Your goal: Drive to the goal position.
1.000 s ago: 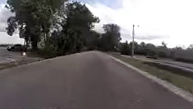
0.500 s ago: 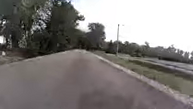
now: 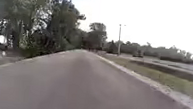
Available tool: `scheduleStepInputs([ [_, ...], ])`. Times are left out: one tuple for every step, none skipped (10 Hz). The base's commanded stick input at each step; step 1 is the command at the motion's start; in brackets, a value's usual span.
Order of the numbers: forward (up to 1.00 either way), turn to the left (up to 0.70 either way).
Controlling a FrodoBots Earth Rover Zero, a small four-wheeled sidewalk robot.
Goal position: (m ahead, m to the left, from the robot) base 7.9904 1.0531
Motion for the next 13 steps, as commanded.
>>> scheduleStepInputs([
  [0.7, 0.0],
  [0.7, 0.0],
  [0.7, 0.0],
  [0.7, 0.0],
  [0.7, 0.0],
  [0.7, 0.31],
  [0.7, 0.35],
  [0.7, 0.09],
  [0.7, 0.0],
  [0.7, 0.0],
  [0.7, 0.0],
  [0.7, 0.0],
  [0.7, 0.0],
])
